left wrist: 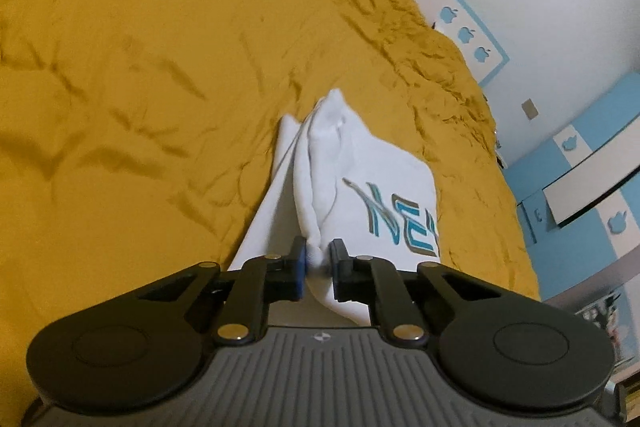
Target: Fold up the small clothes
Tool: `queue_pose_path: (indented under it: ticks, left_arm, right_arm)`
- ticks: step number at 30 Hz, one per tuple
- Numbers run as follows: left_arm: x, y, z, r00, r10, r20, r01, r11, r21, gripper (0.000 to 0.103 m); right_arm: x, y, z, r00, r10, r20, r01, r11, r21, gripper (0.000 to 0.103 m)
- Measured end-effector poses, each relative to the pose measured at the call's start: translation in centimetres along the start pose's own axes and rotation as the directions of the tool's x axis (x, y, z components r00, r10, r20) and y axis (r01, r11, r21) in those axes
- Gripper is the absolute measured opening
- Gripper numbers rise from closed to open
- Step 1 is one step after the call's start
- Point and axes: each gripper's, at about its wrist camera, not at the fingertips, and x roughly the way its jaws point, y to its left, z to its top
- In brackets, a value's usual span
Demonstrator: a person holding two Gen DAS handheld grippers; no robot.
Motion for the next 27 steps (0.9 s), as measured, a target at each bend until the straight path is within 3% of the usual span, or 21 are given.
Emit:
queue_pose_path:
  ticks: [1,3,9,12,15,24,27]
  left_arm:
    - [-0.1,-0.4,0.0,1.0,0.012,0.007,-0.012,1.0,0.023,0.013]
    - [0.0,-0.9,-0.2,0.999,0.046,0.013,-0.047,0.997,0.063,0.012]
    - [0.1,0.0,-0.3,0.995,0.097,-0.014,-0.096,0.994,0.054,0.012]
    - [-0.8,-1.0,0.0,0.995,0.1,-0.001,-0.099,0.991,0.094,0.011]
    - [-0.3,-1.8,-0.3,0.988,0.154,-0.012,-0.15,0.976,0.156,0.011]
    - [2.6,-1.1,-2.7,0.955,0.29,-0.067,-0.26,0.921,0.29,0.012]
    - [2.9,-0.7,-2.9,0.95,0.301,-0.079,-0.269,0.922,0.278,0.013]
  right_arm:
    - [0.2,0.0,0.1,1.0,0.003,-0.002,-0.003,1.0,0.002,0.029]
    - [0.7,0.0,0.2,1.0,0.008,-0.009,-0.008,1.0,0.012,0.019]
    - [0.1,-1.1,0.4,0.999,0.041,-0.018,-0.039,0.995,0.09,0.0]
    - [-1.4,-1.7,1.0,0.999,0.042,0.015,-0.044,0.995,0.095,0.0]
    - [-1.8,-1.7,1.3,0.999,0.043,0.017,-0.044,0.997,0.057,0.0]
    - [1.3,-1.6,-1.0,0.997,0.037,-0.074,-0.031,0.997,0.073,0.0]
    - [1.8,-1.8,-1.1,0.995,0.042,-0.091,-0.034,0.995,0.095,0.0]
